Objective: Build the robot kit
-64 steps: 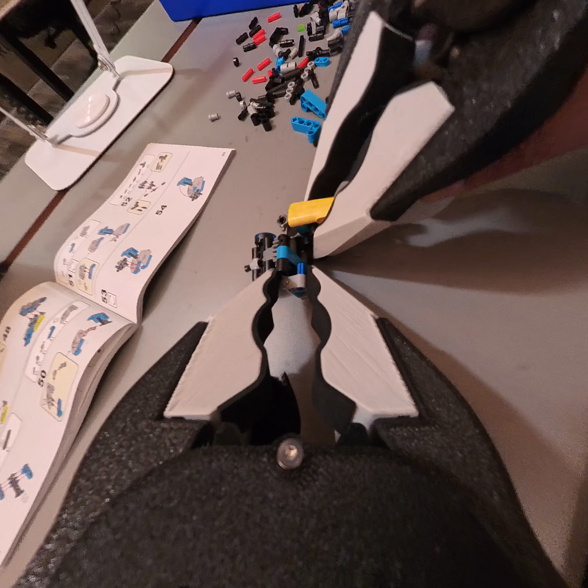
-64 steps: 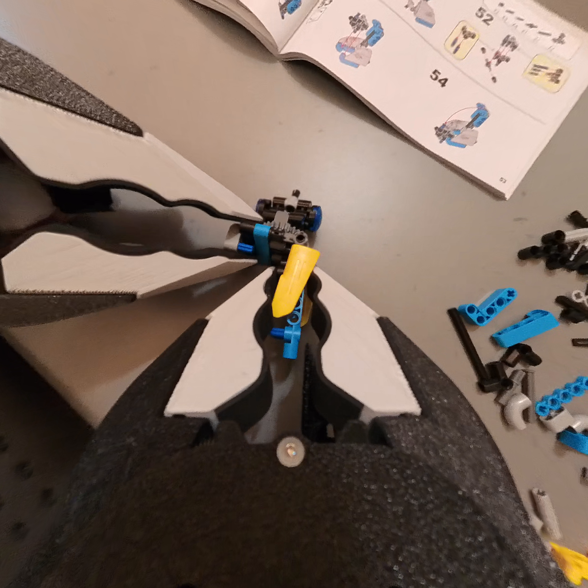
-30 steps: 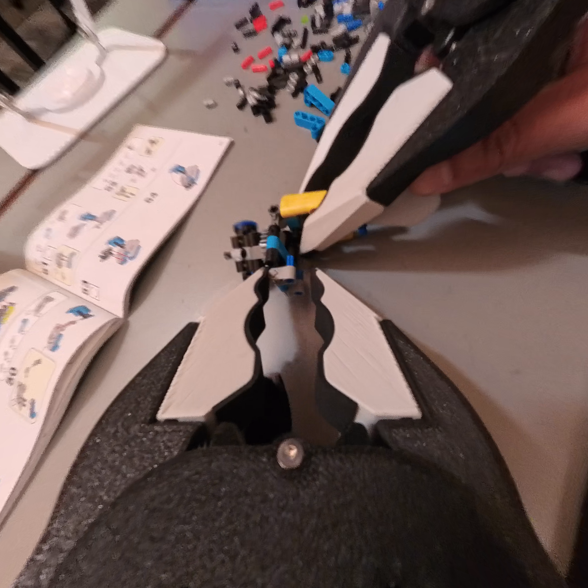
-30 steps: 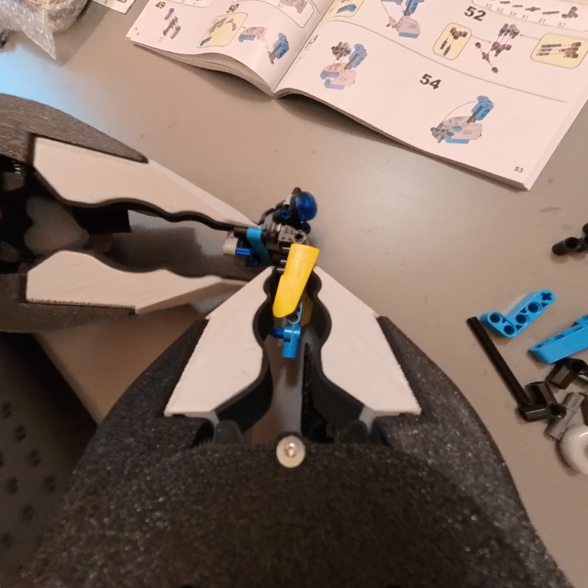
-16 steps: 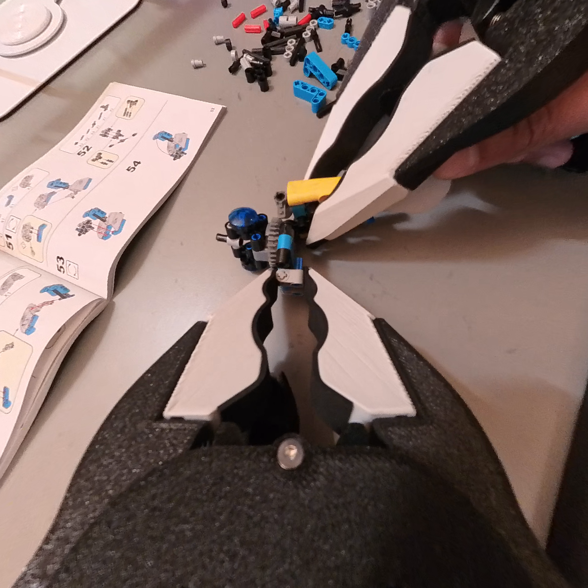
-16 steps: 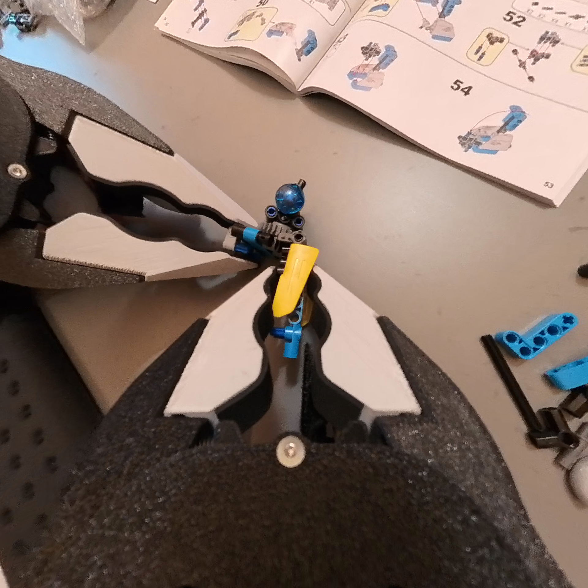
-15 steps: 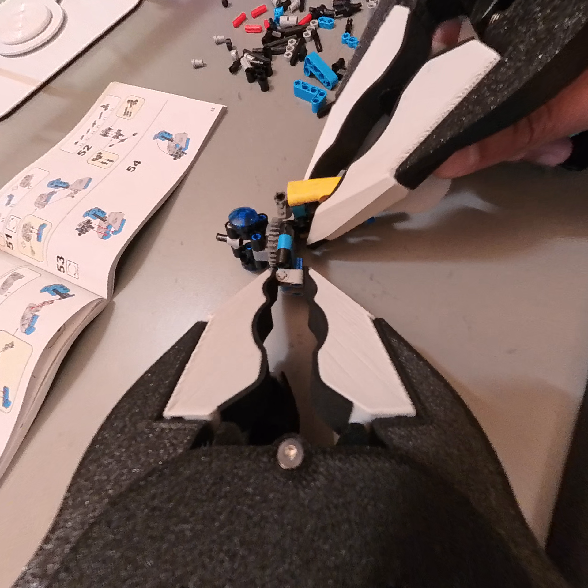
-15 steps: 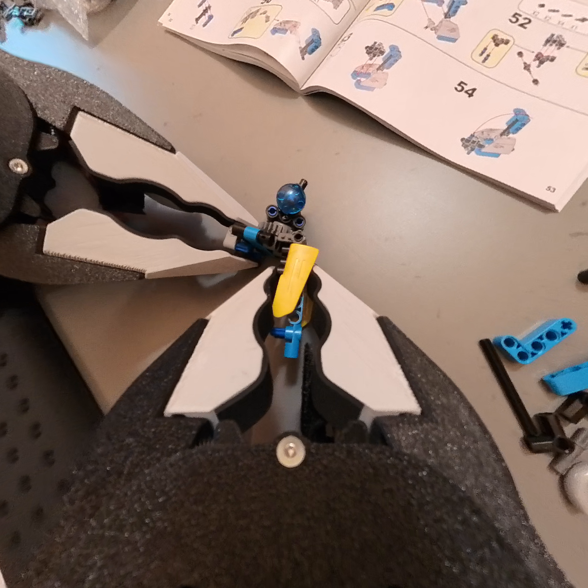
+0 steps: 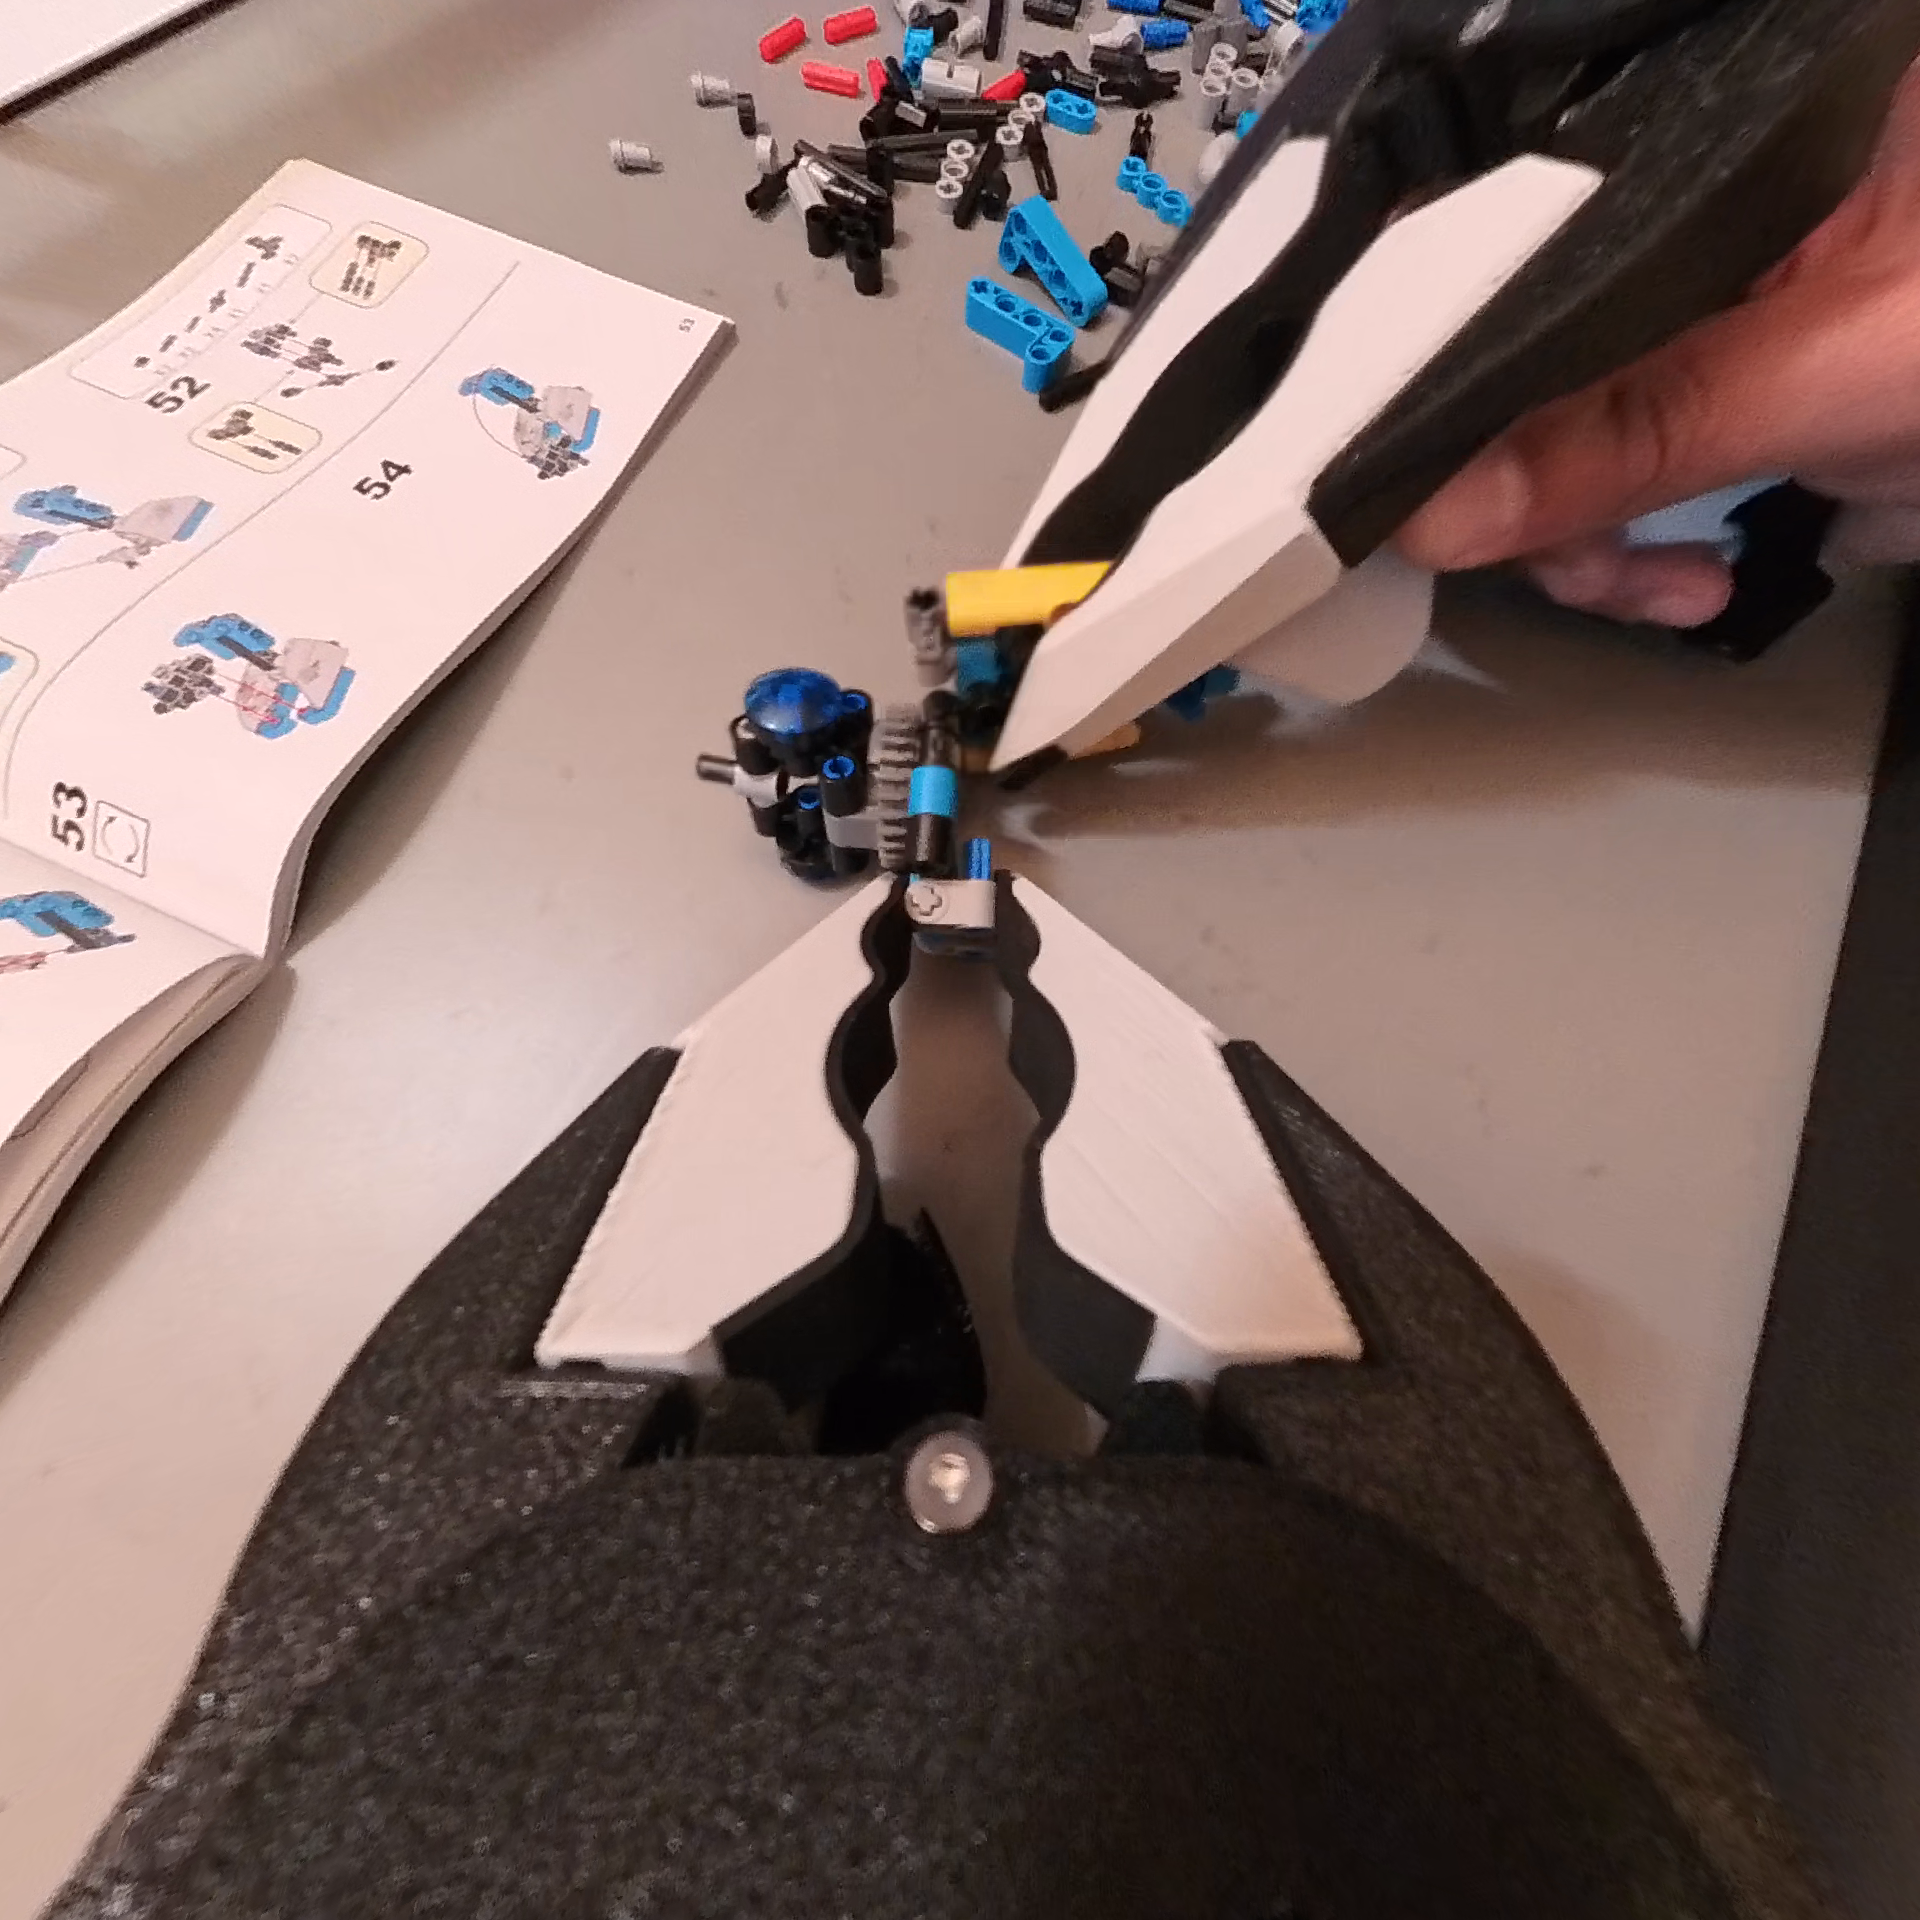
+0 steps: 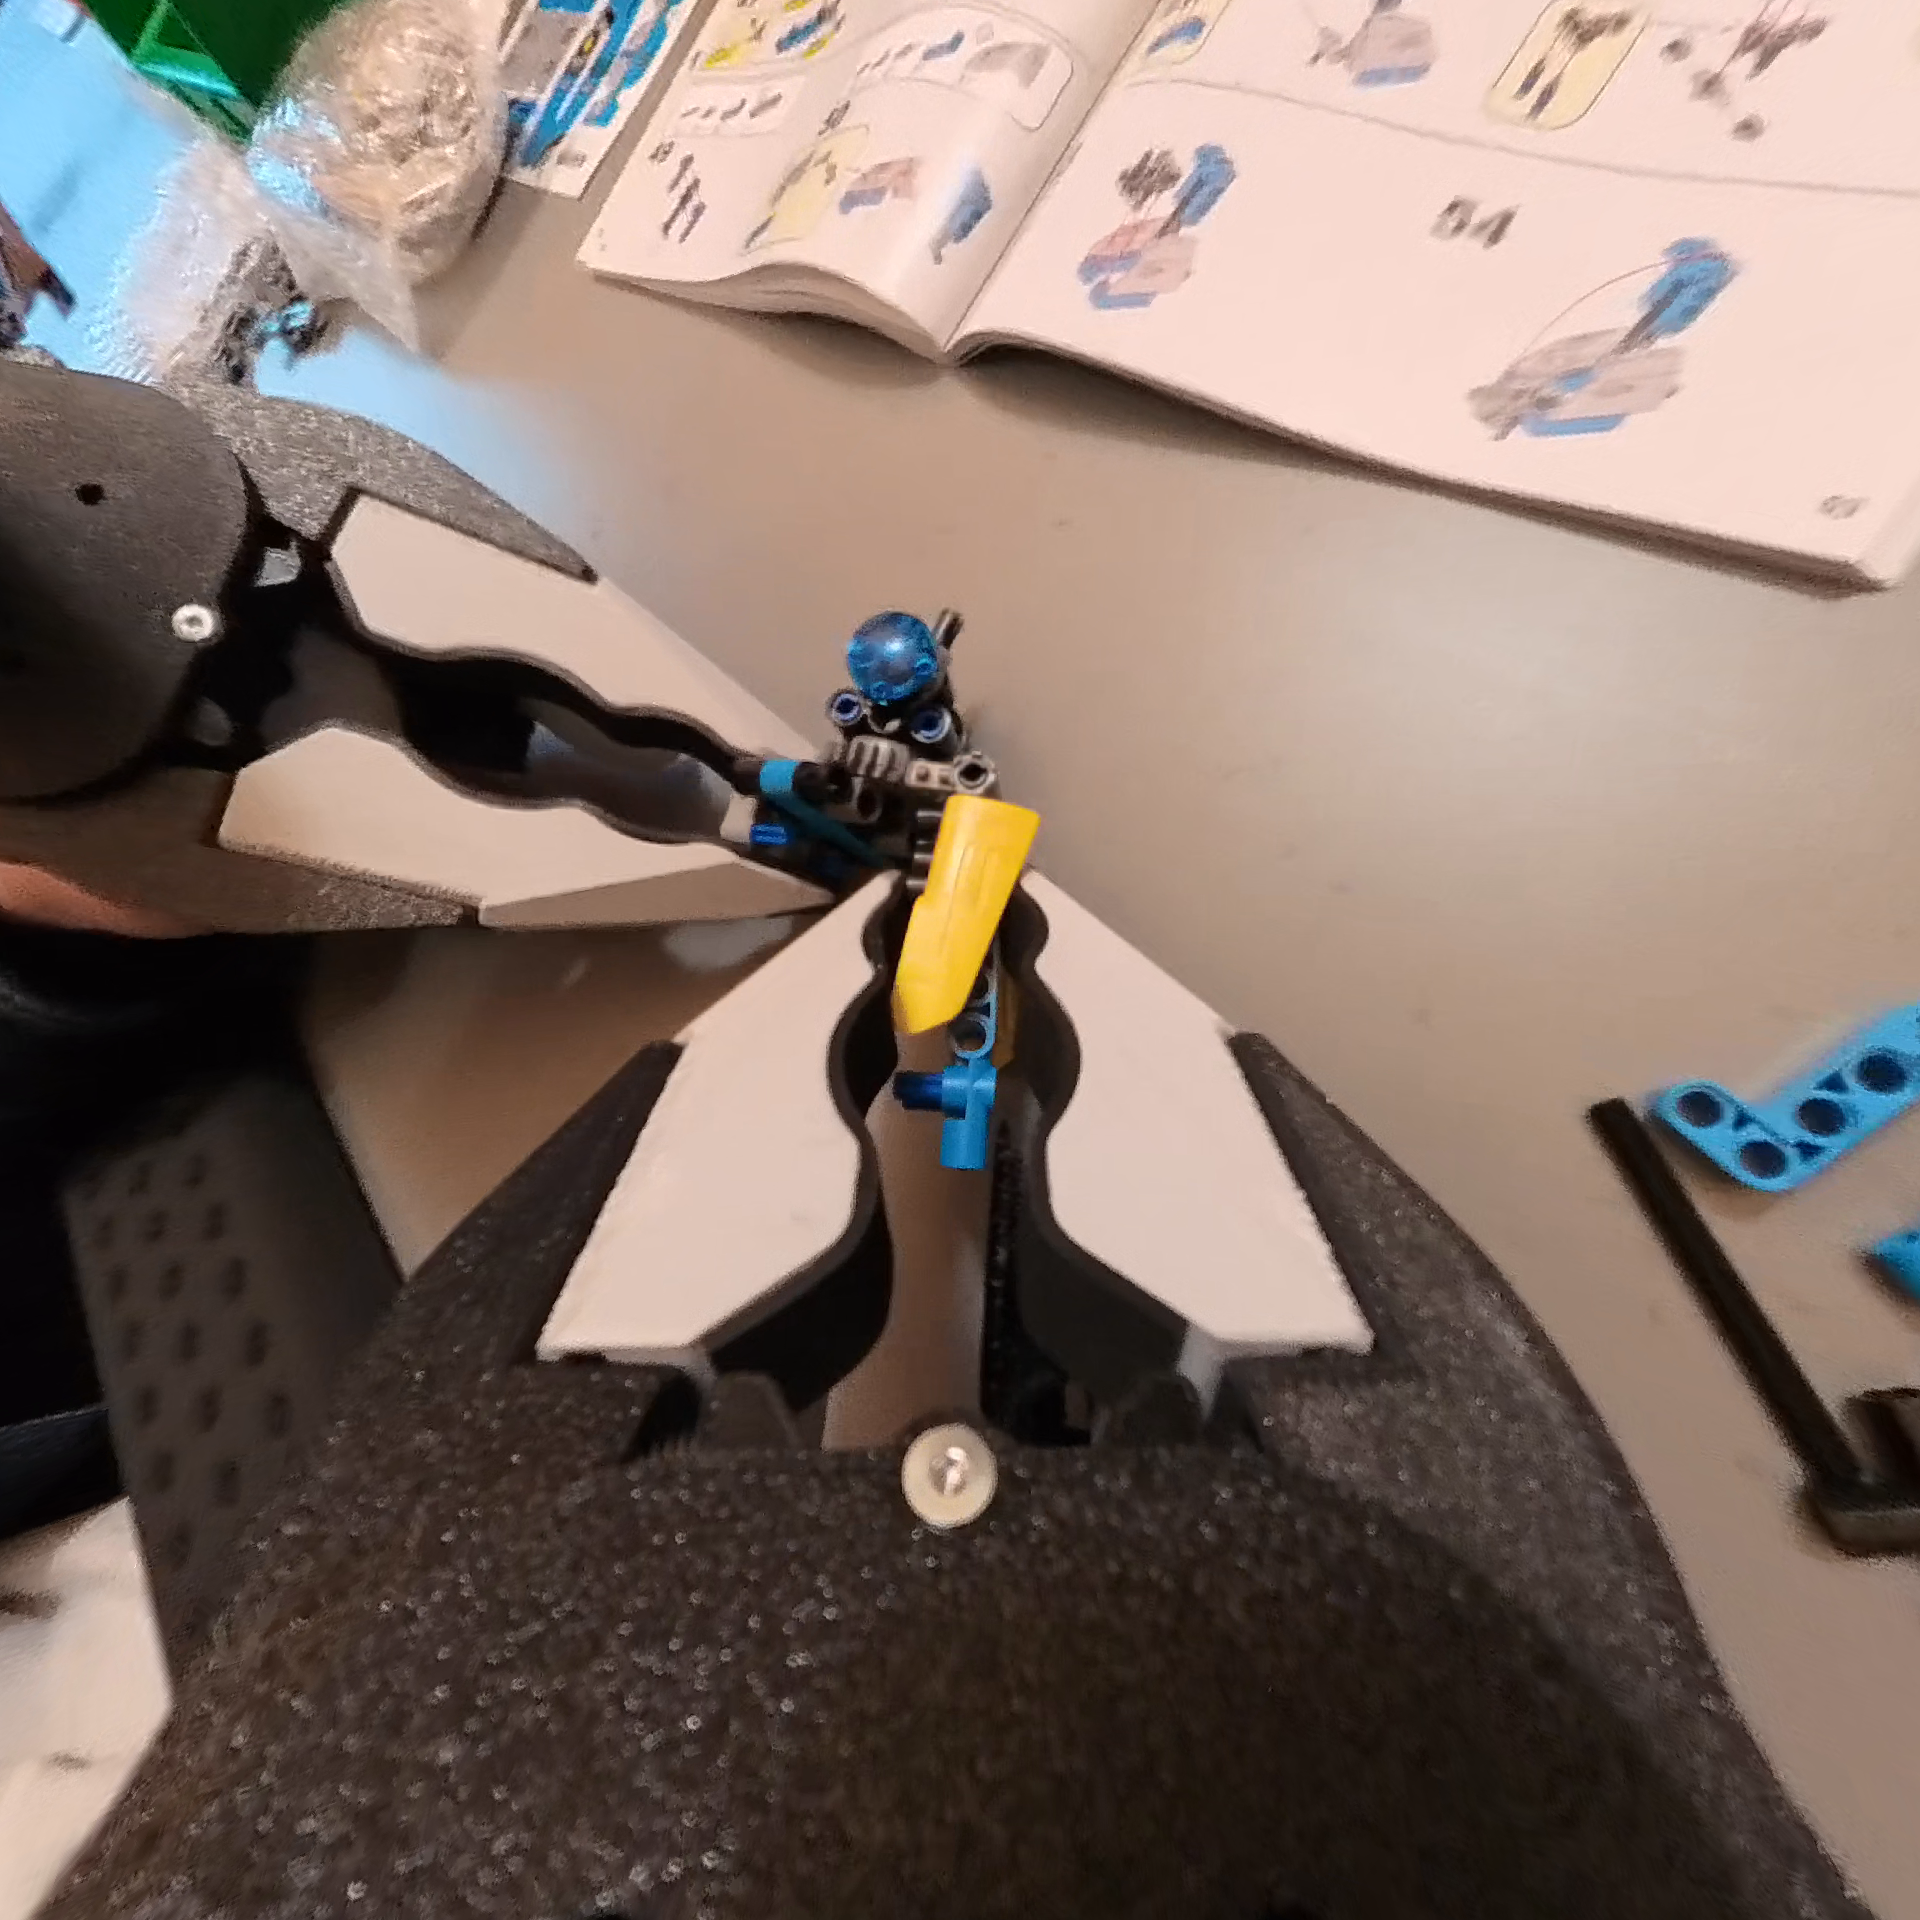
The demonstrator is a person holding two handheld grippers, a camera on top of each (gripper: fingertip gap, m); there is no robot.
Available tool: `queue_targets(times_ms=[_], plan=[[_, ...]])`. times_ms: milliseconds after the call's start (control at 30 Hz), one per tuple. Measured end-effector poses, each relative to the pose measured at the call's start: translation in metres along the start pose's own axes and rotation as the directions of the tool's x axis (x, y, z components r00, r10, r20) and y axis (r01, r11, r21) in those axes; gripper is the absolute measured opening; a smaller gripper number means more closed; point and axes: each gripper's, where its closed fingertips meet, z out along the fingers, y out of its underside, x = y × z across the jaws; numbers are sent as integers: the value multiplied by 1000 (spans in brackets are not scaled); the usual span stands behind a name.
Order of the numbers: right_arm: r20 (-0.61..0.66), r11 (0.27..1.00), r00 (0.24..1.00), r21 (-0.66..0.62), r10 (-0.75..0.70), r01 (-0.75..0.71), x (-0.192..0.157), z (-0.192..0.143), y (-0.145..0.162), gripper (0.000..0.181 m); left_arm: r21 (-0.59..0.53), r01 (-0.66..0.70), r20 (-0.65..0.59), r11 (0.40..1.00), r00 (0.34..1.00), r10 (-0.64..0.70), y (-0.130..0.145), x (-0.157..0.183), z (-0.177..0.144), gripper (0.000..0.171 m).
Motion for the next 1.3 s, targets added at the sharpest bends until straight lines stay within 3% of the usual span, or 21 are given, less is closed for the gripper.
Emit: queue_targets(times_ms=[200, 367, 567, 733, 867, 1167, 1300], plan=[[-43, 1000, 999, 2, -13, 13, 1, 2, -1, 16, 0, 11, 6, 1000, 1000, -11, 0, -2, 0, 15], [-136, 983, 974, -46, -181, 177, 1, 3, 0, 17, 0, 68, -37, 998, 997, -68, 0, -1, 0, 16], [14, 1000, 1000, -11, 28, -28, -1, 3, -1, 16, 0, 88, -53, 996, 995, -88, 0, -1, 0, 15], [15, 999, 999, -8, 38, -38, -1, 3, -1, 16, 6, 114, -48, 993, 992, -114, -1, -1, 0, 15], [-94, 993, 989, -36, -111, 108, -1, 3, 1, 16, 4, 91, 3, 996, 996, -91, -1, -2, 1, 15], [168, 980, 966, -25, 198, -196, -12, -1, 0, 16, 3, 122, -11, 993, 993, -122, -1, 0, 1, 16], [126, 991, 983, -18, 134, -133, -12, -1, 0, 17, 2, 122, -15, 993, 992, -122, 0, 0, 1, 16]])
